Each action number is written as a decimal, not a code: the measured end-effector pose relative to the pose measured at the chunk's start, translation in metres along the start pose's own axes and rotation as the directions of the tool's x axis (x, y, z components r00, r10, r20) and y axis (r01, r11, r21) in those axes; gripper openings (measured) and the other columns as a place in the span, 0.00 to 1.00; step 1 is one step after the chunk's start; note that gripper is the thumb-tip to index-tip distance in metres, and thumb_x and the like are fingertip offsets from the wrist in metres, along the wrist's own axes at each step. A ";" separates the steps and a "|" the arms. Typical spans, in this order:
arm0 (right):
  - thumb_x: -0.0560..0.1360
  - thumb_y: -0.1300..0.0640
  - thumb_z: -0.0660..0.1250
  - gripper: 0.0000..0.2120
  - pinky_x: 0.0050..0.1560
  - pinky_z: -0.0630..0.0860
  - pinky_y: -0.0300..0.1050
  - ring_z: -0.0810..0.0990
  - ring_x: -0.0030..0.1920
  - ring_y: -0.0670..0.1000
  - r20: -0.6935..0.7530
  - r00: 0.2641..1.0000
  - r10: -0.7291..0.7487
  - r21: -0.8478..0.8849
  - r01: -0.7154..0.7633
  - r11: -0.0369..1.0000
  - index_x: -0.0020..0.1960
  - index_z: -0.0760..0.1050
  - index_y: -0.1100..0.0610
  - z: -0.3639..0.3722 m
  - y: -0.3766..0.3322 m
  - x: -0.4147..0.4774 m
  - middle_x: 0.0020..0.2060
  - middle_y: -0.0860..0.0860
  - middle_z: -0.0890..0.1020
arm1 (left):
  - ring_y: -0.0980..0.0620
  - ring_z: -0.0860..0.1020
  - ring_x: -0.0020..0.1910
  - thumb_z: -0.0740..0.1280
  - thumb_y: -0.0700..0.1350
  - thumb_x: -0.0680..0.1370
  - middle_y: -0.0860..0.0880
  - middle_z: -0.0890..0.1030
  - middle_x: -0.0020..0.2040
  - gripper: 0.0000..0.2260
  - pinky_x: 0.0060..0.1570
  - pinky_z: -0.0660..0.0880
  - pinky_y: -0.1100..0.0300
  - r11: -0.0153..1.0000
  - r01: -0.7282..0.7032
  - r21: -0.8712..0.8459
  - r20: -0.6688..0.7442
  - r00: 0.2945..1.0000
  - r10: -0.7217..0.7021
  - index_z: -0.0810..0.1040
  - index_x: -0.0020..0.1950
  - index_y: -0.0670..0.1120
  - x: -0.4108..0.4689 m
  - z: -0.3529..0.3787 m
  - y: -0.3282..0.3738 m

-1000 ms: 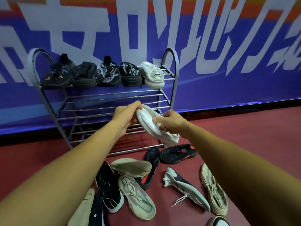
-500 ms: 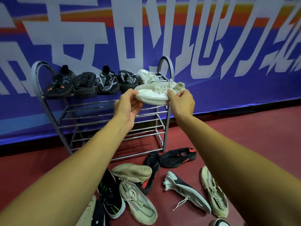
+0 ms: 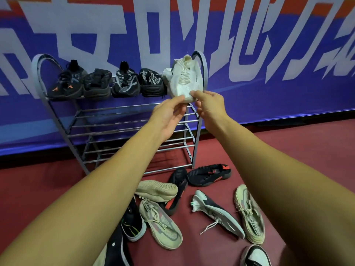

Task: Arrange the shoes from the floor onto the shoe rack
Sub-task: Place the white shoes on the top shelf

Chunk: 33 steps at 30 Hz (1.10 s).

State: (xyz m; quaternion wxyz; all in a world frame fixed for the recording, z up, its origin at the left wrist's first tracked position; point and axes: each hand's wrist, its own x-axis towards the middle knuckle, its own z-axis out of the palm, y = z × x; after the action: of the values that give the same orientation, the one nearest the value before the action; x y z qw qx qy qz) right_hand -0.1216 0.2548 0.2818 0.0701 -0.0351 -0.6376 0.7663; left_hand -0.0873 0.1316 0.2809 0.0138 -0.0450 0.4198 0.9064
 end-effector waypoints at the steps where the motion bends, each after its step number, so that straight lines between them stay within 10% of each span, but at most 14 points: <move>1: 0.71 0.58 0.75 0.19 0.29 0.69 0.36 0.74 0.34 0.45 -0.014 1.000 0.008 0.016 -0.008 1.000 0.59 0.77 0.63 -0.002 0.001 0.003 0.41 0.52 0.79 | 0.54 0.79 0.38 0.70 0.36 0.77 0.44 0.82 0.44 0.07 0.37 0.77 0.66 1.000 0.021 0.021 0.000 1.000 -0.021 0.79 0.54 0.39 0.003 0.001 -0.001; 8: 0.75 0.55 0.74 0.21 0.26 0.67 0.36 0.71 0.25 0.42 -0.044 0.998 0.048 0.190 -0.038 0.981 0.64 0.78 0.63 -0.013 0.002 0.025 0.28 0.46 0.76 | 0.58 0.75 0.34 0.71 0.36 0.76 0.49 0.80 0.36 0.05 0.32 0.73 0.70 0.991 0.061 0.120 -0.044 0.997 -0.056 0.79 0.51 0.41 0.030 0.031 -0.005; 26: 0.74 0.61 0.70 0.03 0.22 0.59 0.35 0.67 0.25 0.45 -0.073 0.971 0.228 0.355 -0.188 0.916 0.42 0.78 0.60 -0.018 0.008 0.088 0.39 0.57 0.80 | 0.57 0.74 0.32 0.73 0.63 0.70 0.52 0.79 0.42 0.22 0.26 0.64 0.65 0.917 0.267 0.296 -0.343 0.926 -0.158 0.79 0.54 0.48 0.102 0.022 -0.024; 33: 0.75 0.58 0.71 0.12 0.20 0.61 0.35 0.66 0.24 0.44 -0.048 0.961 0.272 0.351 -0.239 0.906 0.54 0.82 0.66 -0.013 0.019 0.094 0.36 0.54 0.79 | 0.59 0.74 0.32 0.69 0.49 0.77 0.51 0.79 0.41 0.07 0.27 0.63 0.69 0.957 0.189 0.221 -0.334 0.936 -0.108 0.76 0.48 0.47 0.117 0.024 -0.018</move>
State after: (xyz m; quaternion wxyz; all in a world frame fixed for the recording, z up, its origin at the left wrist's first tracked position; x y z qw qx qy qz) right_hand -0.2140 0.2788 0.2641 0.0045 -0.1421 -0.4809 0.8652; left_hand -0.2048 0.1597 0.2717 0.0205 -0.2202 0.5227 0.8234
